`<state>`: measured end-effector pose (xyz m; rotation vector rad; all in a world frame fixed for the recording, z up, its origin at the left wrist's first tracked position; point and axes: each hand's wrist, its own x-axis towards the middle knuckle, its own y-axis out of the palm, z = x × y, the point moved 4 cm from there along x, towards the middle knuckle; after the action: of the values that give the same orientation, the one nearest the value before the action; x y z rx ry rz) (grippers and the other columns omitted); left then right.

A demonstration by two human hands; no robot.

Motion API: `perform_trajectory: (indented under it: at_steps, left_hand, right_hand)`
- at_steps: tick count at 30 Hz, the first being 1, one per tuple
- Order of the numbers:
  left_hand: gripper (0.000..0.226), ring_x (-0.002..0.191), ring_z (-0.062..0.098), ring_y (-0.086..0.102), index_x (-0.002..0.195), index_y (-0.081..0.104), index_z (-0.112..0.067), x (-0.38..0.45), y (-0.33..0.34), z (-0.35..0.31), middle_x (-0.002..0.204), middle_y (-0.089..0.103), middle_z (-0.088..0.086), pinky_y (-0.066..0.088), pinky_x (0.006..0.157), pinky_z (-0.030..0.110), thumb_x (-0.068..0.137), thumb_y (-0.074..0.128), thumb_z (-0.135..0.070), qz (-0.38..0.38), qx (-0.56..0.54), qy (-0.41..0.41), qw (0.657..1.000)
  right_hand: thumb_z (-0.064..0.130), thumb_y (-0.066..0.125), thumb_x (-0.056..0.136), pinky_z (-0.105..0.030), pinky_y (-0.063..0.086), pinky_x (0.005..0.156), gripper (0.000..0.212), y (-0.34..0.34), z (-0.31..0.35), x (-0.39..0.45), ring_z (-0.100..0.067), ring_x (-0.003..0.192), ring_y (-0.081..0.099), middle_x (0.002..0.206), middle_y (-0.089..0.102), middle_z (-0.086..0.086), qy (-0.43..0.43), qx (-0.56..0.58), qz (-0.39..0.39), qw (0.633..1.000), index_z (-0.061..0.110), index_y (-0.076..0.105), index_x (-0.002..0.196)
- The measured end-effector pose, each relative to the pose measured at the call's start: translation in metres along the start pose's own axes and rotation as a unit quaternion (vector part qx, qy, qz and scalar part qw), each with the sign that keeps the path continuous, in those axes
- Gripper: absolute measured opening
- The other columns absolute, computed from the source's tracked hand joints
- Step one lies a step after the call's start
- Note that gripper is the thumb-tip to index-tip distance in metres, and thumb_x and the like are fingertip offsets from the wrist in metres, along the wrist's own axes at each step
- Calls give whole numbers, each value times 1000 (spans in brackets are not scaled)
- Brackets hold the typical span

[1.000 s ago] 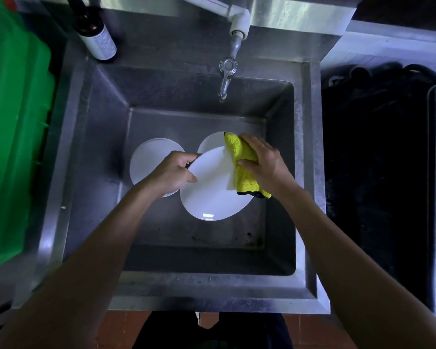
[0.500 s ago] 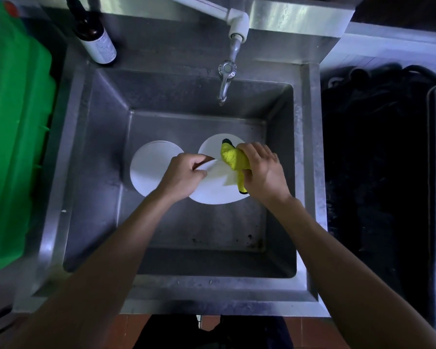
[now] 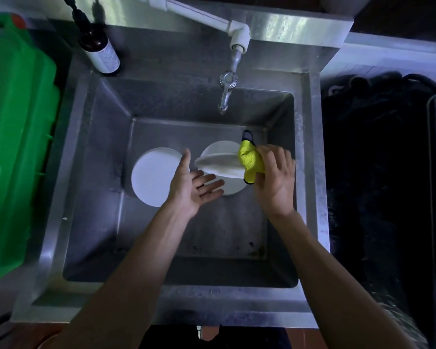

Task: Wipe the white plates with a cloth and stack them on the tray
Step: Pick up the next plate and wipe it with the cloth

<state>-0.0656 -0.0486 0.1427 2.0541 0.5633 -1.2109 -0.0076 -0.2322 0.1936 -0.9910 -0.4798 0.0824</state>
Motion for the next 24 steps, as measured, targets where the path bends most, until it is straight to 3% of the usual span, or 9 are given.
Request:
perform_trajectory:
  at_steps: [3,6,8,13,16,19,21,24]
  left_hand:
    - [50,86,40,76,115,55,-1,2,19,-8,108,72,25,62,60,48,95,65,-47,-27,-29,4,999]
    - [31,78,40,76,124,55,3,2,23,-10,109,71,30,61,56,47,99,58,-15,-34,-77,3,996]
    - [30,82,40,76,128,53,5,3,19,-13,108,70,30,61,55,48,99,53,-5,-32,-119,5,992]
    - [32,114,37,66,134,50,2,7,13,-16,130,63,24,61,73,52,103,51,-3,-20,-121,39,992]
    - [30,112,34,68,133,56,-6,9,9,-18,125,68,18,63,70,47,103,52,-5,-8,-90,77,993]
    - [24,96,28,74,124,61,-14,10,6,-19,110,74,12,63,70,46,103,53,-7,2,-89,92,992]
    - [22,88,26,76,122,62,-16,10,5,-16,103,77,9,64,74,47,103,54,-9,12,-75,95,993]
    - [27,93,26,73,129,60,-16,8,8,-11,113,74,10,63,79,46,104,52,-12,36,-46,101,993]
  right_hand:
    - [-6,66,73,-49,46,75,51,4,6,-6,-37,94,57,111,62,-17,-30,-7,-5,1000,9,55,120]
    - [-7,67,75,-46,44,80,53,7,7,-14,-34,97,56,113,61,-13,-51,-13,3,999,14,52,121]
    - [-6,68,75,-46,43,83,55,11,5,-20,-34,100,55,117,59,-11,-57,-7,28,998,16,52,124]
    - [1,66,84,-47,44,95,57,20,-1,-34,-33,115,52,131,55,-9,-55,12,115,992,14,52,137]
    - [6,57,90,-45,44,99,56,22,-2,-34,-30,120,51,138,52,-4,6,63,147,987,18,46,144]
    - [8,60,92,-44,45,103,59,23,0,-28,-22,126,49,139,49,4,101,145,146,973,25,39,144]
    - [12,61,94,-46,46,102,52,22,4,-22,-21,125,50,137,49,5,131,176,134,966,25,42,140]
    - [10,64,93,-49,44,104,47,23,14,-12,-24,129,50,141,51,0,135,191,144,962,18,53,138]
